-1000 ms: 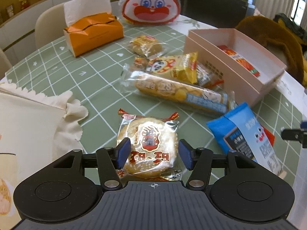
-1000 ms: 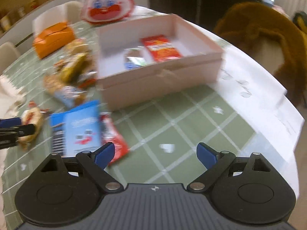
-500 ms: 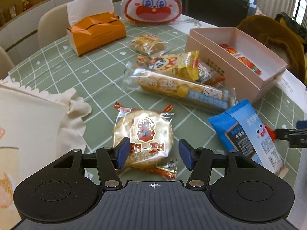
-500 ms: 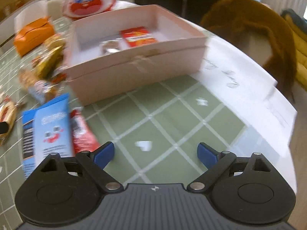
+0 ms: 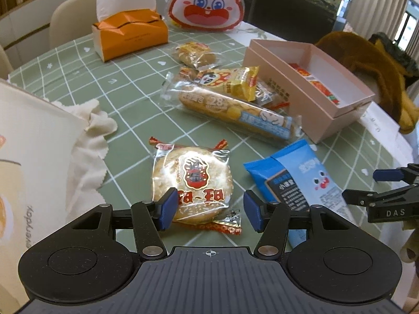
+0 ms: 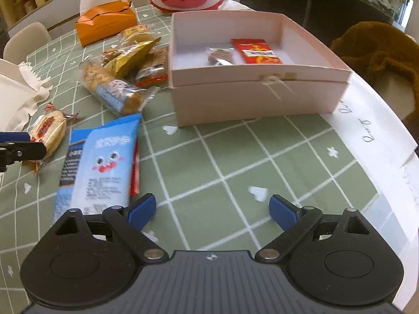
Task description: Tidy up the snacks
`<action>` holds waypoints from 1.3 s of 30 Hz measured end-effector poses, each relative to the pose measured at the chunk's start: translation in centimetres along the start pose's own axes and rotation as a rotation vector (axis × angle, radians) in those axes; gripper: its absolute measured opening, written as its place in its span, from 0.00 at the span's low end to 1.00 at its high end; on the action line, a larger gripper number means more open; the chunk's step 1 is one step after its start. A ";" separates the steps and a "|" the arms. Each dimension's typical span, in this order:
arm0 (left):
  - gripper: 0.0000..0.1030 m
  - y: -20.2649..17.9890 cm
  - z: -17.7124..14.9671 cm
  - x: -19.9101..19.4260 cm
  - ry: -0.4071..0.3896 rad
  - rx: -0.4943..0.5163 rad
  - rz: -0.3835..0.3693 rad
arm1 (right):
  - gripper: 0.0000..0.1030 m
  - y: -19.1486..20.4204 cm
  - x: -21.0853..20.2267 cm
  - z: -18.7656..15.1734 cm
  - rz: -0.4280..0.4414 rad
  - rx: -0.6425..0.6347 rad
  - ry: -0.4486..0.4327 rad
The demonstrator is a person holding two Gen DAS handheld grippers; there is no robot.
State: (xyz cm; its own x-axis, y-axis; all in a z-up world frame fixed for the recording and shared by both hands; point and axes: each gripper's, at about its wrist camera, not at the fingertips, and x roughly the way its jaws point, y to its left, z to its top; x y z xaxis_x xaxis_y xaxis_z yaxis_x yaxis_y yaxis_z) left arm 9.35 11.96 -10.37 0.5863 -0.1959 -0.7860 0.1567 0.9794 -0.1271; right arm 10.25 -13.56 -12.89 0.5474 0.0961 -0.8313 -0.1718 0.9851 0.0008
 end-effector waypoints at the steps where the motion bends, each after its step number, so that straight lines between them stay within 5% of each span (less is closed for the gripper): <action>1: 0.58 0.1 -0.1 -0.1 -0.001 -0.005 -0.013 | 0.91 -0.5 -0.1 -0.2 -0.005 0.006 -0.002; 7: 0.58 0.5 -0.4 -0.3 -0.011 -0.052 -0.056 | 0.93 -3.4 -0.5 -1.2 -0.041 0.056 -0.019; 17: 0.54 0.8 1.2 1.0 -0.035 -0.076 0.057 | 0.95 -3.3 -1.3 -1.7 0.004 0.096 -0.007; 21: 0.60 -0.1 1.2 1.2 -0.017 0.003 0.070 | 0.95 -3.4 -2.3 -1.7 0.004 0.116 -0.021; 28: 0.65 -2.1 -0.4 0.0 0.016 0.059 -0.056 | 0.95 -4.7 -3.7 -2.4 0.025 0.148 -0.022; 32: 0.60 -0.9 -0.7 -1.0 0.021 -0.063 -0.103 | 0.95 -1.7 -3.7 -2.0 0.096 0.109 -0.016; 39: 0.60 2.3 0.4 -3.5 -0.067 -0.220 0.031 | 0.95 7.4 -1.9 0.3 0.161 -0.048 -0.030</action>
State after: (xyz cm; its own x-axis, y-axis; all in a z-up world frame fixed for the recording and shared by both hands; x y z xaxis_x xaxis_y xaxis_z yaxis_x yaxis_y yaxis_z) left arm 8.01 14.86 -7.69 0.6410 -0.1608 -0.7505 -0.0348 0.9707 -0.2377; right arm 8.19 -6.46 -11.15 0.5336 0.2575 -0.8056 -0.2982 0.9486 0.1057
